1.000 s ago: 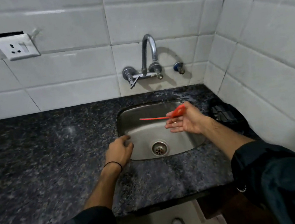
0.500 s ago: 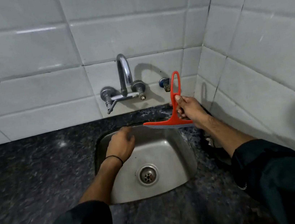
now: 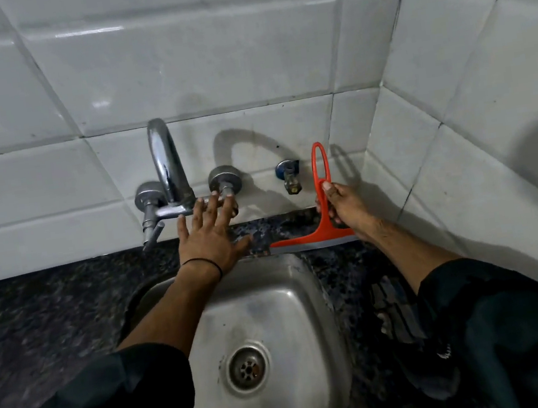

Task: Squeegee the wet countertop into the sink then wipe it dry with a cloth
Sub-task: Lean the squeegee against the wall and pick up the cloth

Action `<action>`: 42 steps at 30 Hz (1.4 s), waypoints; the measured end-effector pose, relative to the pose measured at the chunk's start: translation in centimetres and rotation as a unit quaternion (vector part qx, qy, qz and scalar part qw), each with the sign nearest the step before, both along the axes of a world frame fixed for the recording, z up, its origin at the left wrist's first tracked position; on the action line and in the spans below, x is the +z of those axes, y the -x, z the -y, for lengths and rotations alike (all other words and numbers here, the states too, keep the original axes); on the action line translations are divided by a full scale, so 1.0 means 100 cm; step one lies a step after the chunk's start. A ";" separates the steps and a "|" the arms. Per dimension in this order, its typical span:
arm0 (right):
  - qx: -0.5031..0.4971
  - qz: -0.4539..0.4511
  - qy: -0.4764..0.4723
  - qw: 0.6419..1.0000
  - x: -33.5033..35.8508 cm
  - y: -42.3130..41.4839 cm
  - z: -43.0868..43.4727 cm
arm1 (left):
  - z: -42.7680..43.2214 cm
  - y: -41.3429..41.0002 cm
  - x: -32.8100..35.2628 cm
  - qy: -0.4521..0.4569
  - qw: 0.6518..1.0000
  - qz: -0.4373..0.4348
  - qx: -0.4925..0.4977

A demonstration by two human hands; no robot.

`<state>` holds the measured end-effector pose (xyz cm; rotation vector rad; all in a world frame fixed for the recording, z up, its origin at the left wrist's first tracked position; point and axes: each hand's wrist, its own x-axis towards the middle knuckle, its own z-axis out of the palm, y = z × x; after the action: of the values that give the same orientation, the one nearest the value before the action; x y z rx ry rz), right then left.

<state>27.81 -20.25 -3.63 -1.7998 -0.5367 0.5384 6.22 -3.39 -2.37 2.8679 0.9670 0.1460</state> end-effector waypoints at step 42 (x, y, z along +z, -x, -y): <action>0.071 0.327 0.418 0.845 -0.101 0.102 0.194 | 0.211 0.010 -0.107 0.154 0.976 -0.058 -0.146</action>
<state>17.61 -39.65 -13.76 -2.8311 -1.0109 0.2357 5.18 -24.48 -13.09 2.7082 0.5166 -0.1814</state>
